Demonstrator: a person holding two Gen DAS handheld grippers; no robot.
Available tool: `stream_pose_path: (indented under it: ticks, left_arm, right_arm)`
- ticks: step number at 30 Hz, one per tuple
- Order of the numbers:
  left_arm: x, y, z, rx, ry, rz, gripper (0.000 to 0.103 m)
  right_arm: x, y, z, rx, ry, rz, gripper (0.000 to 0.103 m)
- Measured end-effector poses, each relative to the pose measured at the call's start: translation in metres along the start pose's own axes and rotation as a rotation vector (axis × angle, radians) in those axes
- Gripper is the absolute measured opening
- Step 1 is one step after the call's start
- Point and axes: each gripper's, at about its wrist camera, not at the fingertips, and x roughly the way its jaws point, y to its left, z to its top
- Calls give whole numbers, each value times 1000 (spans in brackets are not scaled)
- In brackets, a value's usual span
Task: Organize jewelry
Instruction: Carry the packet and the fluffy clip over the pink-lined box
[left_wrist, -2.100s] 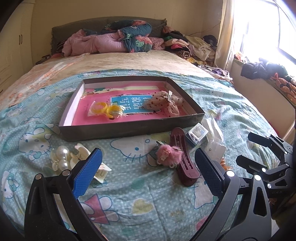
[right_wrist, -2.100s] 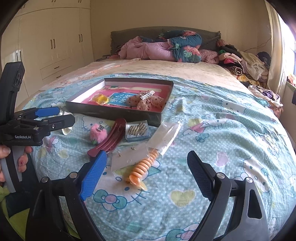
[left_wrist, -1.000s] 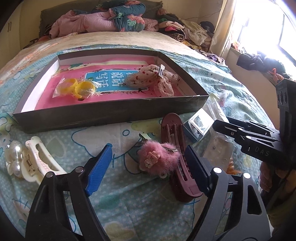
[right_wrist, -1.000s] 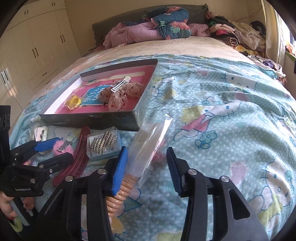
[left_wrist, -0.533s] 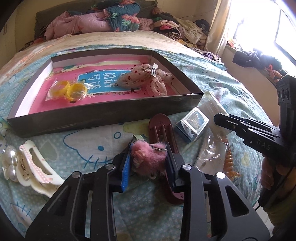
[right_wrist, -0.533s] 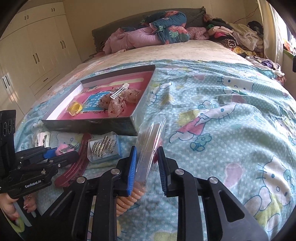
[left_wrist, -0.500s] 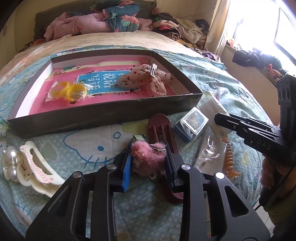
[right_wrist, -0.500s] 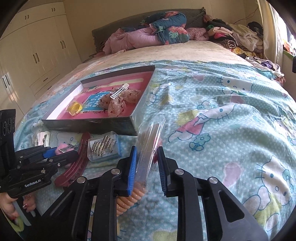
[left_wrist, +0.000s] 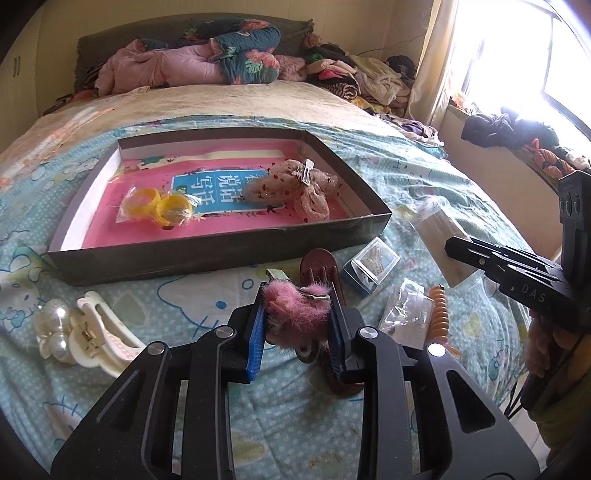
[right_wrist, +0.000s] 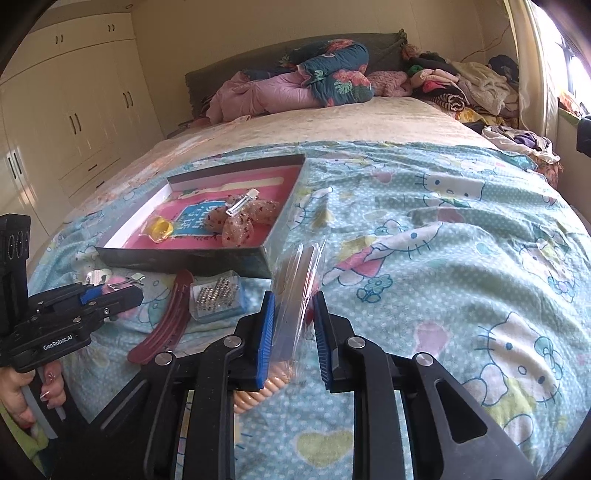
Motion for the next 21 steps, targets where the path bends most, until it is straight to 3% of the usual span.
stream_pose_path:
  ticks: [21]
  left_arm:
    - [-37,35,3,-54,-78,48,21]
  right_arm:
    - [2,75,19,-133,0,107,20]
